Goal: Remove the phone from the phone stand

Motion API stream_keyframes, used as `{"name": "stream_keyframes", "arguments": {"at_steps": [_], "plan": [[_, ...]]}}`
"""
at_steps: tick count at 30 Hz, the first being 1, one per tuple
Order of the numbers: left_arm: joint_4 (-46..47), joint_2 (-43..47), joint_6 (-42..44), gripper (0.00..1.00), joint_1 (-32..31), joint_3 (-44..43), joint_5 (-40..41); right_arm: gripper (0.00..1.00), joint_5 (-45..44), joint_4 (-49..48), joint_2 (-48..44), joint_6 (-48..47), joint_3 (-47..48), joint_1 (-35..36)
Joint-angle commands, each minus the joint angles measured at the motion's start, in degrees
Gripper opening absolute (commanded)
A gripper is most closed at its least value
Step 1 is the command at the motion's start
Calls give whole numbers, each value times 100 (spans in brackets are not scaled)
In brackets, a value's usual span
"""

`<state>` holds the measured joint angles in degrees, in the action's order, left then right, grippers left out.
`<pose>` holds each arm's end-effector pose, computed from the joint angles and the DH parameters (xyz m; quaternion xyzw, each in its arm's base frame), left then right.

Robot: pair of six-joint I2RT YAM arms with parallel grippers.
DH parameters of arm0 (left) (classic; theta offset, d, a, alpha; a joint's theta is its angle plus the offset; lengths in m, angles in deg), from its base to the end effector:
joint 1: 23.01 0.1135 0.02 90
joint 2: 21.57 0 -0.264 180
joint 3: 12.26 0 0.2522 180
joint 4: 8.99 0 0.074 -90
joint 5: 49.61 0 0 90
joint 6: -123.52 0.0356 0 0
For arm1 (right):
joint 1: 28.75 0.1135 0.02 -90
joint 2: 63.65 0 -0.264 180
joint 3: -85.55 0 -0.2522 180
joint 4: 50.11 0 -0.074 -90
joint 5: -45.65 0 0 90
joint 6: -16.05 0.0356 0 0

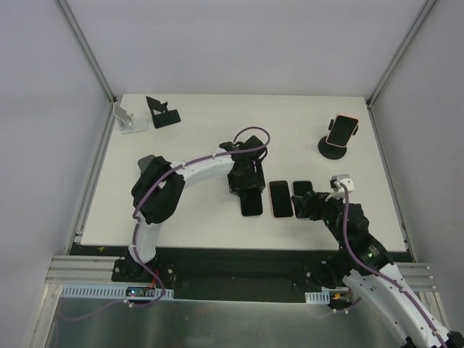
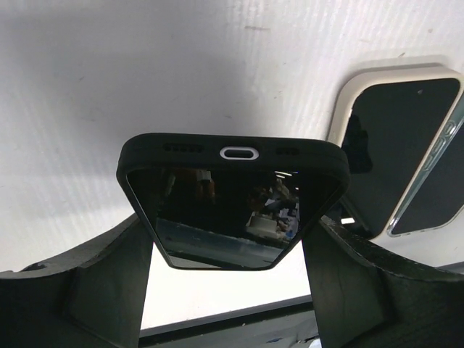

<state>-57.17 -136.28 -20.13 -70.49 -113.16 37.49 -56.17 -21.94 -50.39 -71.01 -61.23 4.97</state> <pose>0.2871 -0.3157 0.1964 -0.0461 0.9689 -0.2024 0.1347 0.0937 0.0538 0.2446 -0.1346 0.7428 0.1309 0.6426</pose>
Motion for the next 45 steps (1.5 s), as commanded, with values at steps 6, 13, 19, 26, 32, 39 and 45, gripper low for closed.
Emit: {"name": "stream_keyframes", "arguments": {"at_steps": [6, 13, 19, 26, 32, 39, 45], "plan": [[-338, -542, -120, 0, -226, -831, -316, 96, -190, 0, -77, -180, -109, -23], [-391, -684, -85, 13, -235, -981, -290, 96, -190, 0, -78, -215, -136, -23], [-399, -745, -49, 16, -340, -999, -396, 96, -172, -18, -25, -224, -145, -14], [-391, -684, -111, 33, -384, -876, -370, 96, -172, -27, -51, -215, -180, -23], [-382, -552, -155, 62, -376, -858, -150, 96, -172, -26, -78, -206, -180, -23], [-391, -438, -233, 77, -349, -876, 26, 96, -146, 17, -95, -215, -153, -23], [-382, -394, -304, 90, -270, -858, 70, 96, -163, 79, -165, -215, -162, -23]]}}
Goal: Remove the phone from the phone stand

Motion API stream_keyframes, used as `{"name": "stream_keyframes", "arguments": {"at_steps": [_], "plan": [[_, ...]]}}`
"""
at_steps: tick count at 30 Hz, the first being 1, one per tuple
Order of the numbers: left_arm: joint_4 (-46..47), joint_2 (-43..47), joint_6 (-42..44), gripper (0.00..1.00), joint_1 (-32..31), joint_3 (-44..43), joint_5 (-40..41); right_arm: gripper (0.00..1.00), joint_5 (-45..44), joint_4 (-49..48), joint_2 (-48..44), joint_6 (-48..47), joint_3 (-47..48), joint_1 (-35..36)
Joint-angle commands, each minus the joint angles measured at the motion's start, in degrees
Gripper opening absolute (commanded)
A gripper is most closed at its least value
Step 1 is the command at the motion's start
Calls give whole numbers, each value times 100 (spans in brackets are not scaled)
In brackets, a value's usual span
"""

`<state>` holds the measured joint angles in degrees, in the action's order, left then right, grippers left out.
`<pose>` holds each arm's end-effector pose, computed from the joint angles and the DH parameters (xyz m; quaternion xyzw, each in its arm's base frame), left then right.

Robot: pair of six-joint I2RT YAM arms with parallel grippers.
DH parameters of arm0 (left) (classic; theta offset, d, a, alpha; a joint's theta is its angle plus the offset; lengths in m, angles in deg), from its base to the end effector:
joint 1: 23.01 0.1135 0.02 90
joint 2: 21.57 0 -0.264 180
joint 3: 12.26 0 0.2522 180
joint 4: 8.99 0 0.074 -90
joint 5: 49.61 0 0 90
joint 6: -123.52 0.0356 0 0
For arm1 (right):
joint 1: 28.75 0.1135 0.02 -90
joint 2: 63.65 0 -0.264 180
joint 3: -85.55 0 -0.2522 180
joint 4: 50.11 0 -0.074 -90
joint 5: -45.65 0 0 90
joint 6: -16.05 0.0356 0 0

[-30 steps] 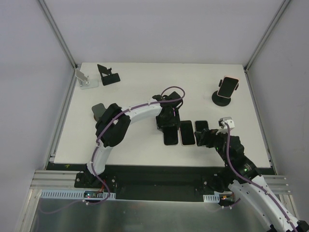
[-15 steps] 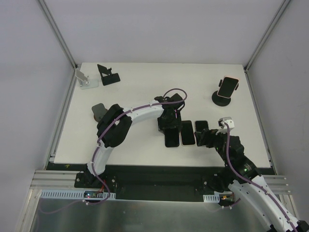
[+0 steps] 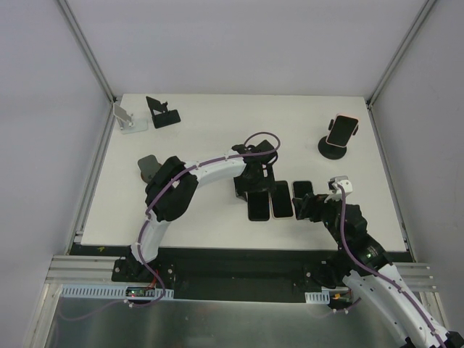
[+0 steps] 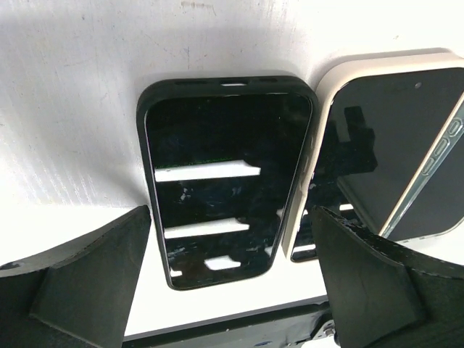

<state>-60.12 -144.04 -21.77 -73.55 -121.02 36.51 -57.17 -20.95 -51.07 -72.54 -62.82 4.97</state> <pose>0.2862 -0.3515 0.1773 -0.0331 0.9749 -0.1936 0.1049 0.0940 0.0532 0.2342 -0.1431 0.7517 0.1110 0.6341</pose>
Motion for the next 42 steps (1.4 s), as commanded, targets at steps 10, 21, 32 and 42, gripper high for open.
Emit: {"name": "stream_keyframes", "arguments": {"at_steps": [10, 21, 32, 42], "plan": [[-69, 1260, 167, 96, 202, 42, 1010, 96, -89, 7, -124, -62, 24, -23], [-87, 3668, 562, 97, 1836, 2342, 2005, 96, -19, -107, -45, -88, -12, -32], [-140, 4443, 1440, 99, 3735, 3295, 2787, 96, 69, -204, 175, -97, 32, -32], [229, 3231, 2074, 99, 4457, 2760, 2700, 96, 8, -107, 236, -97, 173, -32]]}}
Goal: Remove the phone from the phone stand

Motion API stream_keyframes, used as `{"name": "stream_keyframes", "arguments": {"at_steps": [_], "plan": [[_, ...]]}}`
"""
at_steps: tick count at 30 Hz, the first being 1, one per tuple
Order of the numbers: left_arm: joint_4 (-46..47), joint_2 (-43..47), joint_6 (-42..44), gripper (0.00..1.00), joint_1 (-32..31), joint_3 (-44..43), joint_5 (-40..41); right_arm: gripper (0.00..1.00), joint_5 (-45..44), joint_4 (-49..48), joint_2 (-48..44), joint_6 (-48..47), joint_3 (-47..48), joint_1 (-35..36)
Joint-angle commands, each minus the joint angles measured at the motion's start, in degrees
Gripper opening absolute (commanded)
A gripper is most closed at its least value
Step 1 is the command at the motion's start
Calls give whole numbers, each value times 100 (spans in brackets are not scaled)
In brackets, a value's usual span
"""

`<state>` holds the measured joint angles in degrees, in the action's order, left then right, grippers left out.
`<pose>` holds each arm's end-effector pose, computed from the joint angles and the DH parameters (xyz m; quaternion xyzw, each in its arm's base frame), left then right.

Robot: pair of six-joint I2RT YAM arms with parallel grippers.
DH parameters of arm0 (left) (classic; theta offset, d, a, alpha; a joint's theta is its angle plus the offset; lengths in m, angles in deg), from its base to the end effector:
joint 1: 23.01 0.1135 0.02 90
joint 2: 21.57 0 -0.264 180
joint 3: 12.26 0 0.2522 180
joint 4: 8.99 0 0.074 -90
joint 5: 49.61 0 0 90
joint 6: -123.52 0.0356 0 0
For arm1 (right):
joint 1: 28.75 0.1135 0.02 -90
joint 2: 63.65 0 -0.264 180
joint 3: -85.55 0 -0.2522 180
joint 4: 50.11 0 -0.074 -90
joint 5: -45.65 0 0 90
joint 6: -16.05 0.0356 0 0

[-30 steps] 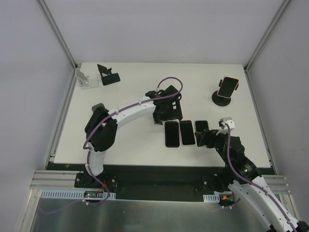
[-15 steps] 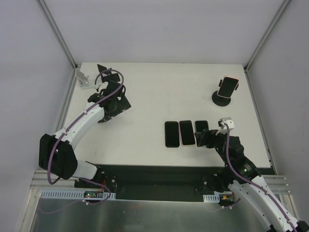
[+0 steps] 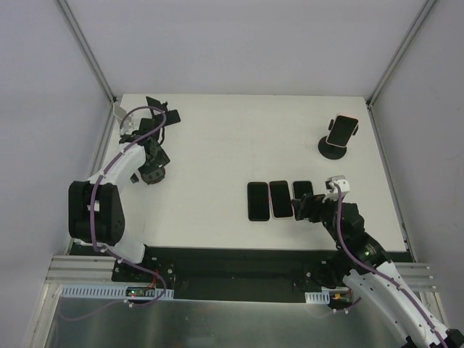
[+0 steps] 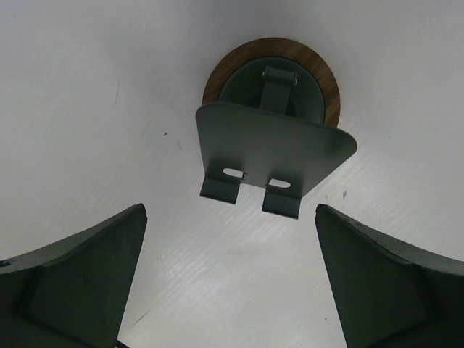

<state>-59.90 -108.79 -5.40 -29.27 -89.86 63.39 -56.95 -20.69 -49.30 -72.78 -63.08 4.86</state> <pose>0.3081 -0.0198 0.2421 -0.3151 0.8952 0.0823 0.3042 0.0972 0.0553 0.2294 -0.1504 0.7630 0.1045 0.6199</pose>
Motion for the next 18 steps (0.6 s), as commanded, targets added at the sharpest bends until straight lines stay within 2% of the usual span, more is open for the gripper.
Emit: {"name": "stream_keyframes", "arguments": {"at_steps": [1, 11, 15, 18], "plan": [[312, -400, 455, 99, 55, -384, 11, 96, -40, -133, 59, -82, 208, -21], [814, -832, 526, 99, 292, -314, -340, 96, -243, -335, 419, -73, 296, -21], [972, -832, 499, 89, 354, -121, -525, 96, -269, -572, 744, -38, 296, -21], [999, -858, 534, 70, 389, -129, -604, 96, -252, -792, 911, -20, 322, -21]]}}
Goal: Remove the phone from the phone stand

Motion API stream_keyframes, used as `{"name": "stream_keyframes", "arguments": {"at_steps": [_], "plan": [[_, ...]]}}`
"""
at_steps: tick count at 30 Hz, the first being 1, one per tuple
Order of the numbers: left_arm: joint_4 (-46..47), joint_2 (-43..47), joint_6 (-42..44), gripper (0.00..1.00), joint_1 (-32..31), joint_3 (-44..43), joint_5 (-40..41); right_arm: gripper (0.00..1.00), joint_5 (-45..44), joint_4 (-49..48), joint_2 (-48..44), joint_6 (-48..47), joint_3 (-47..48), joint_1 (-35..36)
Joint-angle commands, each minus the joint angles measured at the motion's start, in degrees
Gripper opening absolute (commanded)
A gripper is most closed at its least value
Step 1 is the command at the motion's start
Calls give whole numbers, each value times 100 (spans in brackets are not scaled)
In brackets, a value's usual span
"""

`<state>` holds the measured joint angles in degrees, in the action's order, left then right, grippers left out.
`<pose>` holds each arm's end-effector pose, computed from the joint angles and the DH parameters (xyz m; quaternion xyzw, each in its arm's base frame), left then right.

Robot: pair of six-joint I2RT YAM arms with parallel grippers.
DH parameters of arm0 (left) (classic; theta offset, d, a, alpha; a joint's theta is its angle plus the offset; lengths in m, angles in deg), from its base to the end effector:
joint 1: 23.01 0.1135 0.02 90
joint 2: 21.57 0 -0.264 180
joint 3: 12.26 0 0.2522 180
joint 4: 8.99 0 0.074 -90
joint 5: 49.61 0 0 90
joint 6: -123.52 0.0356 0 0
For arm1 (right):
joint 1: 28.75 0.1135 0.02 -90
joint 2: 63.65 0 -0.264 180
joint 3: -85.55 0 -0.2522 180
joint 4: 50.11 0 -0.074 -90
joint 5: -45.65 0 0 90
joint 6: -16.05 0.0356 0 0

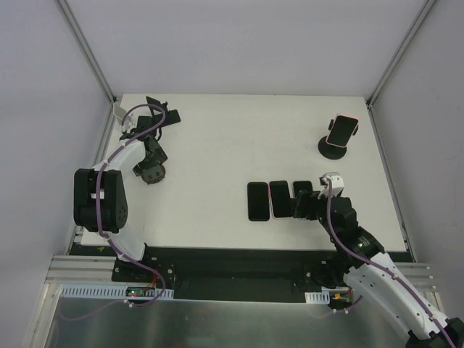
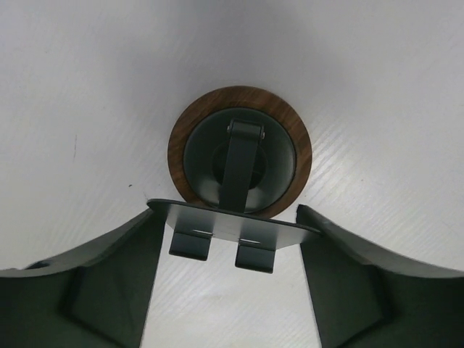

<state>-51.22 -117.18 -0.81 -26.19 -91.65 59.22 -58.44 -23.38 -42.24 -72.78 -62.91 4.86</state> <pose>0.3444 -0.0076 0.2140 -0.2977 0.9026 0.0628 0.3046 0.1101 0.0628 0.2232 -0.1519 0.7845 0.0834 0.5954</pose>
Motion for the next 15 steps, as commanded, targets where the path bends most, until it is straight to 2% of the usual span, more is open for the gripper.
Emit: {"name": "stream_keyframes", "arguments": {"at_steps": [1, 4, 5, 8, 15], "plan": [[140, -10, 93, 56, 107, 24, -187, 96, -112, -602, 336, -20, 305, -21], [140, -45, 198, 39, 264, -187, -230, 96, -138, -734, 521, -11, 349, -12], [131, -80, 277, 30, 283, -266, -231, 96, -138, -778, 574, -11, 366, -12], [131, -238, 470, 20, 537, -670, -213, 96, -182, -849, 706, 6, 410, -29], [122, -1046, 857, 20, 1065, -2225, -125, 96, -323, -919, 786, 50, 428, -21]]}}
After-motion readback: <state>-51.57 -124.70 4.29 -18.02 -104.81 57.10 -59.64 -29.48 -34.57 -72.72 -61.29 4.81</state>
